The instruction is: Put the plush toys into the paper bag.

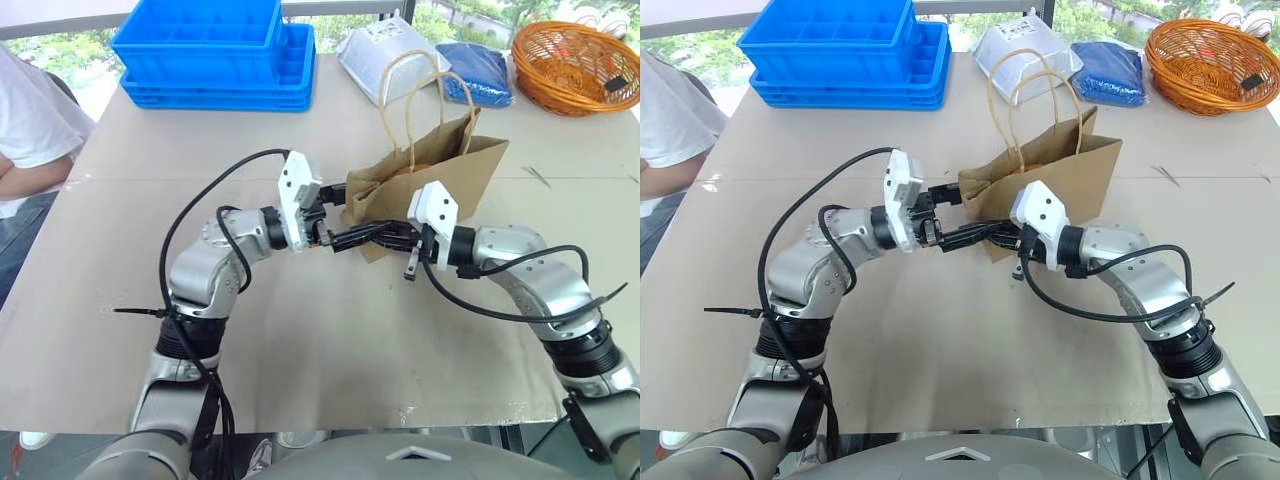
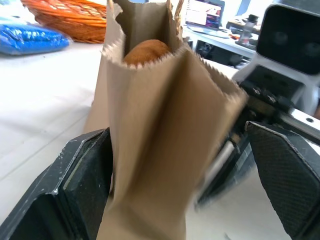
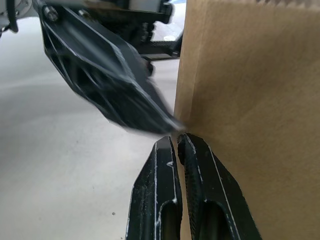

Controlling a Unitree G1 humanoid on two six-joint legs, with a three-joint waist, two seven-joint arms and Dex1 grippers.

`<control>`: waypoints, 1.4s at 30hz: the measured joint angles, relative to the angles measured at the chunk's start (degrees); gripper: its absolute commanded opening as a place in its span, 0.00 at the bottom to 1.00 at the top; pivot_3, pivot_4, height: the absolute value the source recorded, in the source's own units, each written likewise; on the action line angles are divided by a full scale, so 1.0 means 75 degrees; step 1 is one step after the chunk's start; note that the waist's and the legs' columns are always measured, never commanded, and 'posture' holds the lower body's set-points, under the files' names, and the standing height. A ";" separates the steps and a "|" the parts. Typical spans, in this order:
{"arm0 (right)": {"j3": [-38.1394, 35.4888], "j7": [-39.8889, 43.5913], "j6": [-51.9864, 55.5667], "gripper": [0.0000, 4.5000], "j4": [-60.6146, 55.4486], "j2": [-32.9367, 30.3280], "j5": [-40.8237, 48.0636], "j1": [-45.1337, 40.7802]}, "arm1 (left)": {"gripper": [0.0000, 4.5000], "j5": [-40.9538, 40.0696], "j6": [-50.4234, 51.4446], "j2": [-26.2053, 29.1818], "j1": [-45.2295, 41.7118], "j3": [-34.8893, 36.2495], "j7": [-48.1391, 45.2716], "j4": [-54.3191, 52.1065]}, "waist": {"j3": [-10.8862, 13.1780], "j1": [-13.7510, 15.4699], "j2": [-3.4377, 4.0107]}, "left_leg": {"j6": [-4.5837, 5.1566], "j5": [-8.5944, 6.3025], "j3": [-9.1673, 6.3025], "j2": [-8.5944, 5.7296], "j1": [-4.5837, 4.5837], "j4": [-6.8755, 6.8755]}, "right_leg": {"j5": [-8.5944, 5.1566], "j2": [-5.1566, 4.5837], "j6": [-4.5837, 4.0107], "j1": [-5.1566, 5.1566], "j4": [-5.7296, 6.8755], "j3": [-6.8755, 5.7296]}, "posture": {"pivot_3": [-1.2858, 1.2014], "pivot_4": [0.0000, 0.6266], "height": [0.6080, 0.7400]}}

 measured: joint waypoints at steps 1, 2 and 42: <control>-0.0001 0.0010 0.0005 0.00 0.0012 0.0026 -0.0015 -0.0008 | 0.70 0.0025 -0.0034 -0.0056 0.0018 0.0000 0.0109 0.0000 | 0.0000 -0.0007 0.0000 | 0.0000 0.0000 -0.0001 0.0001 0.0001 0.0000 | 0.0000 0.0000 0.0000 0.0000 0.0001 0.0000 | 0.52 0.24 1.00; -0.0001 0.0031 0.0009 0.00 0.0044 0.0059 -0.0032 -0.0032 | 0.59 0.0099 -0.0098 -0.0118 0.0047 -0.0044 0.0211 0.0000 | 0.0000 -0.0009 0.0000 | 0.0000 0.0000 -0.0001 0.0001 0.0002 0.0000 | 0.0000 0.0000 0.0000 0.0000 0.0002 -0.0001 | 0.52 0.24 1.00; -0.6431 0.2339 -0.1937 1.00 -0.2184 -0.2115 0.1371 0.6461 | 0.93 -0.0713 -0.1065 0.2619 0.1452 0.2029 -0.2713 0.1045 | -0.0013 -0.0037 -0.0001 | 0.0039 -0.0024 0.0009 0.0029 0.0060 0.0002 | -0.0004 0.0001 0.0004 0.0063 -0.0015 0.0009 | 0.52 0.24 1.00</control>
